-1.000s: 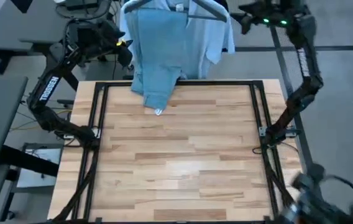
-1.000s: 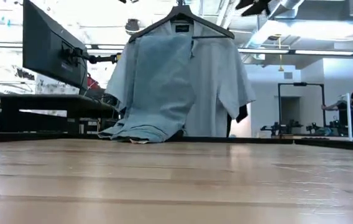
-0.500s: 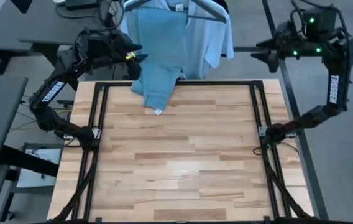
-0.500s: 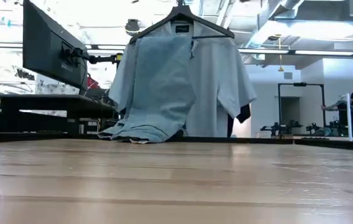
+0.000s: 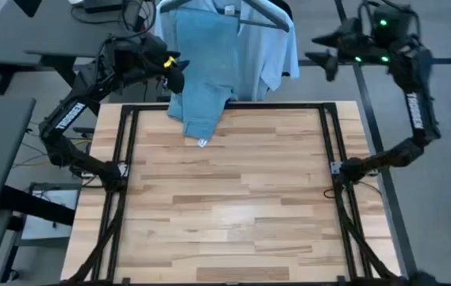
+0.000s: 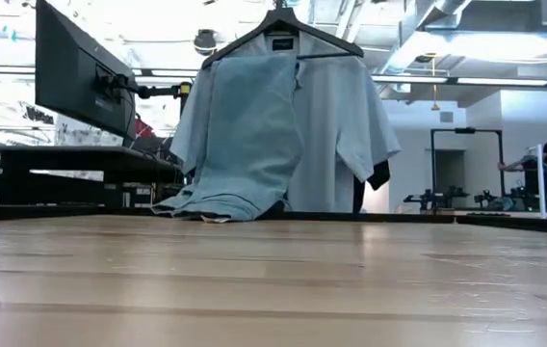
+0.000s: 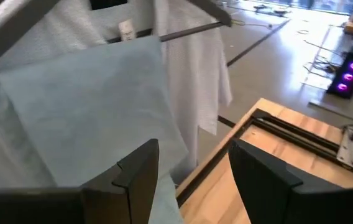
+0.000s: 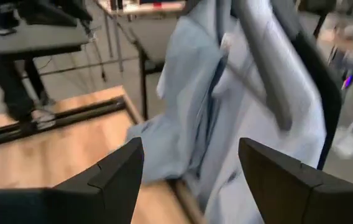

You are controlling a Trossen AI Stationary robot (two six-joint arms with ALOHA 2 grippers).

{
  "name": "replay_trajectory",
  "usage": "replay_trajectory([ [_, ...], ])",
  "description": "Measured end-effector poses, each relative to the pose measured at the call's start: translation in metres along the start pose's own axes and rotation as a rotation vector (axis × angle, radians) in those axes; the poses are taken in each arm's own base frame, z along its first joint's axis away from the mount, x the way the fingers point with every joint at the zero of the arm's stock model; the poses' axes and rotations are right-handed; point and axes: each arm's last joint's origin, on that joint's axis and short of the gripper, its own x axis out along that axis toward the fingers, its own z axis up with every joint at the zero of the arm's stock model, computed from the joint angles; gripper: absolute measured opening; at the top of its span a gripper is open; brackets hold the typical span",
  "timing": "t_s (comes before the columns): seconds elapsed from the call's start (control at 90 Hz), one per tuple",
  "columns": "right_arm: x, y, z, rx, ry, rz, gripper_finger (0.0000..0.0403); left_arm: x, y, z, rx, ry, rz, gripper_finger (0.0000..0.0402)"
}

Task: Hang clothes
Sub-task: Unhang the blue jeans from the rack

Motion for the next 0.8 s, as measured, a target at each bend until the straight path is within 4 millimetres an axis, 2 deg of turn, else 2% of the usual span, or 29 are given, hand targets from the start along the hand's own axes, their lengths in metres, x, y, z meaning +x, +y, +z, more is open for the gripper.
replay_trajectory([
  [0.244,0.073,-0.041,-0.015,0.012,0.007,-0.047,0.0249,0.000,0.000,-0.003,-0.010,0.027,-0.001,0.0178],
  [0.411,0.110,-0.070,-0.021,0.004,-0.005,-0.106,0.0249,0.000,0.001,-0.005,0.071,0.049,0.001,0.0178],
  [0.522,0.125,-0.090,-0.021,0.004,-0.015,-0.142,0.0249,0.000,0.005,-0.006,0.126,0.068,0.014,0.0178],
  [0.656,0.143,-0.096,-0.030,0.063,0.021,-0.058,0.0249,0.001,0.010,-0.007,0.176,0.080,0.033,0.0178],
  [0.8,0.154,-0.088,-0.032,0.073,0.025,0.023,0.0241,0.001,0.014,-0.008,0.222,0.092,0.044,0.0178],
])
